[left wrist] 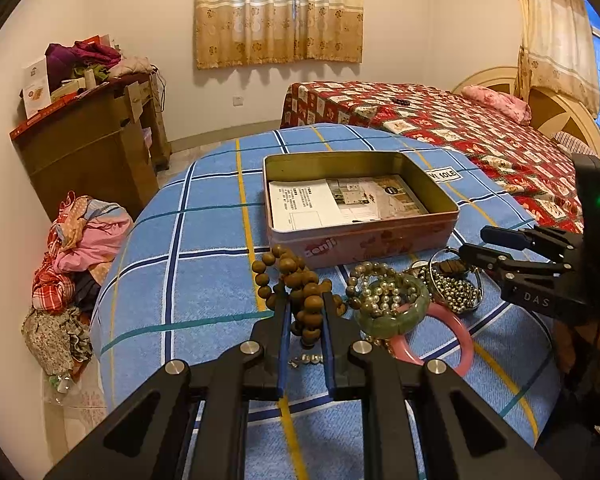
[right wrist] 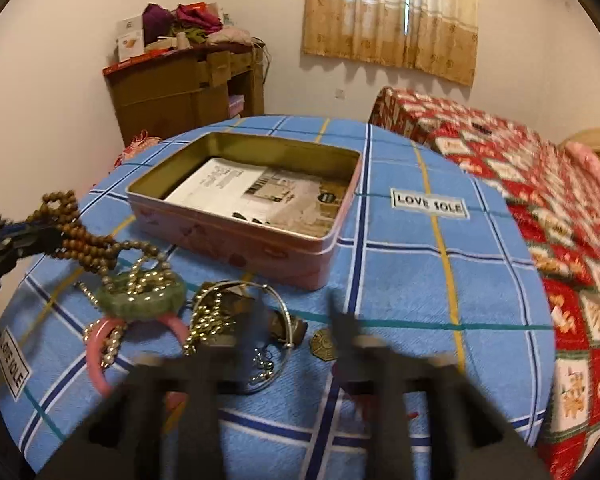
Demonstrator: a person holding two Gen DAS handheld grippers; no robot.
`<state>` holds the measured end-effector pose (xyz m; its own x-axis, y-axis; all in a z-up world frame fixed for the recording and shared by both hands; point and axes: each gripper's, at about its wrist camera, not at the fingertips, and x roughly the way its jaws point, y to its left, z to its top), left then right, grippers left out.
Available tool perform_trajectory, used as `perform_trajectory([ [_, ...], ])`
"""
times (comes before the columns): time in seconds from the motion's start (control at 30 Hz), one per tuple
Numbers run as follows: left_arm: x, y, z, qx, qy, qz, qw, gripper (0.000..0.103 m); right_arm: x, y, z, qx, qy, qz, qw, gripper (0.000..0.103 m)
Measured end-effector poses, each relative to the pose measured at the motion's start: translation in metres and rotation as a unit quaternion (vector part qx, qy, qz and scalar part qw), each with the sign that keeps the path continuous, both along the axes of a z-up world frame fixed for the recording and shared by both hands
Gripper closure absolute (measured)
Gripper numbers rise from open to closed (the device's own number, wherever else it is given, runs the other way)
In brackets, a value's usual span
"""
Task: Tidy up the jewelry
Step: 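Lift the brown bead bracelet with the left gripper while the right gripper grasps the silver hoop bangle, then carry both items into the pink tin and open both grippers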
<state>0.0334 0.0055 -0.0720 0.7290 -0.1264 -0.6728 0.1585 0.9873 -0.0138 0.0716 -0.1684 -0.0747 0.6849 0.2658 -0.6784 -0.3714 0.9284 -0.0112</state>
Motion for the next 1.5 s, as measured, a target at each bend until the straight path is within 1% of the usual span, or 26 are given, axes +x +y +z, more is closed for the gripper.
perform_trajectory([
  [0.13,0.001,-0.001,-0.002,-0.002,0.004,0.000,1.0000,0.090,0.006,0.005,-0.002,-0.018,0.010,0.018,1.000,0.053],
  [0.23,0.001,-0.002,-0.003,-0.002,0.004,-0.002,1.0000,0.090,0.013,0.014,-0.008,-0.059,0.026,0.037,0.997,0.054],
  [0.27,0.001,-0.002,-0.002,-0.002,0.004,-0.003,1.0000,0.090,0.015,0.016,-0.007,-0.062,0.022,0.044,0.997,0.056],
  [0.33,0.001,-0.002,-0.002,-0.002,0.003,-0.003,1.0000,0.090,0.020,0.016,-0.007,-0.071,0.020,0.037,0.997,0.055],
  [0.43,0.001,-0.001,-0.002,-0.004,0.003,0.000,1.0000,0.090,0.027,0.017,-0.009,-0.060,0.038,0.040,0.997,0.056],
  [0.47,0.001,0.000,-0.002,-0.004,0.003,0.001,1.0000,0.090,0.028,0.016,-0.008,-0.055,0.044,0.043,0.997,0.059],
  [0.53,0.001,0.000,-0.001,-0.004,0.002,0.001,1.0000,0.090,0.028,0.016,-0.008,-0.040,0.058,0.052,0.996,0.070],
  [0.57,0.000,-0.001,0.000,-0.004,0.002,0.000,1.0000,0.090,0.027,0.017,-0.007,-0.031,0.064,0.061,0.996,0.083],
  [0.7,0.000,-0.002,0.000,-0.005,0.002,-0.001,1.0000,0.090,0.015,0.024,-0.007,-0.045,0.051,0.069,0.995,0.089],
  [0.8,0.001,-0.001,0.000,-0.005,0.001,0.000,1.0000,0.090,0.004,0.025,-0.004,-0.049,0.026,0.066,0.996,0.092],
  [0.9,0.001,0.000,0.001,-0.005,0.000,0.001,1.0000,0.090,-0.006,0.022,0.002,-0.036,0.004,0.061,0.997,0.094],
  [1.0,0.001,0.001,0.004,-0.006,-0.005,0.003,1.0000,0.090,-0.015,0.019,0.015,-0.025,-0.017,0.059,0.998,0.094],
  [1.27,0.002,0.004,0.025,-0.007,-0.030,0.004,0.9995,0.090,-0.013,0.020,0.048,-0.014,-0.056,0.056,0.997,0.096],
  [1.5,0.005,0.003,0.036,-0.008,-0.039,-0.005,0.9992,0.090,-0.011,0.016,0.057,-0.002,-0.064,0.053,0.997,0.096],
])
